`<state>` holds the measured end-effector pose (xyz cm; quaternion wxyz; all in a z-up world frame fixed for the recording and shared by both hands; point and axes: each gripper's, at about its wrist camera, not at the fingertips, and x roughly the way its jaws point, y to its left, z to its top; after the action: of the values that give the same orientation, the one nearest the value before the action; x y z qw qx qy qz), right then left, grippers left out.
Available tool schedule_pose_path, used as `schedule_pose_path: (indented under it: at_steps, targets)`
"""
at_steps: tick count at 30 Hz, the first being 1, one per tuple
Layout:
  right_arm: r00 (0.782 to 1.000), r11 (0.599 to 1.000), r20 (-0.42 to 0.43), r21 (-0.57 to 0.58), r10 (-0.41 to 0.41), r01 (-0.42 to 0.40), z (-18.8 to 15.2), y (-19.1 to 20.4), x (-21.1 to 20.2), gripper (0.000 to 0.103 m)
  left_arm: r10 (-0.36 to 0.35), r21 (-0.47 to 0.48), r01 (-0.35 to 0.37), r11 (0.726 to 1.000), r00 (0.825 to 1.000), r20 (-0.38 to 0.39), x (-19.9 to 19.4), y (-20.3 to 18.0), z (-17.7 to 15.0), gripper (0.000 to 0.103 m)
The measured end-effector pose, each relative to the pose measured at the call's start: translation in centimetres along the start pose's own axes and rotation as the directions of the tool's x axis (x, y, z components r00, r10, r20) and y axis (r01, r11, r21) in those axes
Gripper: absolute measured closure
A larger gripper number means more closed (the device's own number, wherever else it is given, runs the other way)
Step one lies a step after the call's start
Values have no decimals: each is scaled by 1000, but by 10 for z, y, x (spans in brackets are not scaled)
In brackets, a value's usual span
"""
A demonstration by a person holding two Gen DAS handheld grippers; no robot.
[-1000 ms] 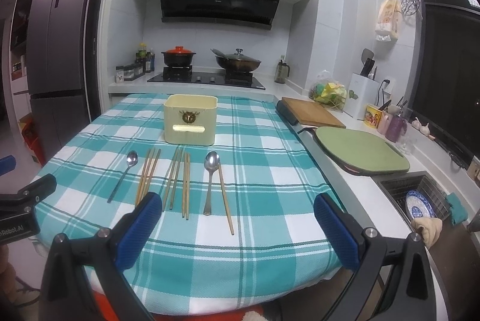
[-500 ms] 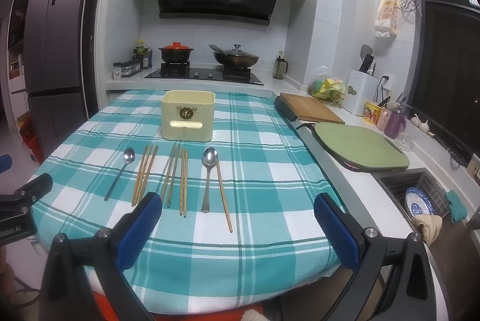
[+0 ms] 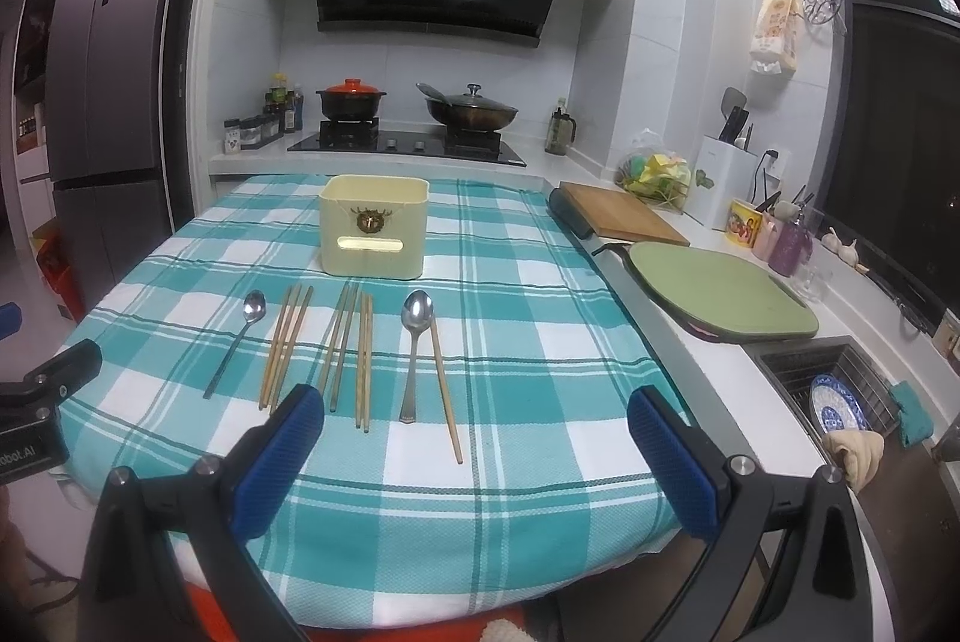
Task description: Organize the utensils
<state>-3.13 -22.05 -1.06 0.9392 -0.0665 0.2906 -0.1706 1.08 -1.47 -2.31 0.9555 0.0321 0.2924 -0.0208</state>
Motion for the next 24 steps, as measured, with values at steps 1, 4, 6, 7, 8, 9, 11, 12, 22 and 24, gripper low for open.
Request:
schedule_pose_path:
  at_steps: [1,4,6,7,8,9,11,12,22,24]
  targets:
    - [1000,1000,-1,0,0,0,0,1,0,0,12,7,-12,1000,1000,-1,1,-1,0,0]
    - [1000,1000,-4,1,-2,2,-1,-2,2,0,20,16,-20,1000,1000,-1,3,-3,1,0]
    - [1000,1000,-6,-2,-4,4,-1,-2,4,0,26,21,-26,999,1000,0,3,-3,1,0]
    - [1000,1000,-8,-3,-6,6,-1,-1,6,0,33,23,-33,999,999,0,4,-4,2,0]
    - [1000,1000,-9,-3,-6,6,-1,-2,6,0,41,25,-41,999,999,1,5,-4,2,0]
    - [1000,1000,-8,-3,-6,6,-1,-1,6,0,46,28,-46,999,999,2,6,-4,2,0]
    - [1000,1000,-9,-2,-8,8,-1,-2,6,0,53,31,-53,998,999,1,7,-5,3,0]
    - [1000,1000,-10,-3,-9,9,-1,-1,7,0,54,34,-54,998,999,1,8,-5,3,0]
    - [1000,1000,-22,-13,-22,22,-1,-2,14,0,35,39,-36,999,999,29,15,-4,7,0]
    - [1000,1000,-24,-14,-16,16,0,-4,16,0,37,30,-38,999,999,33,19,-1,9,0]
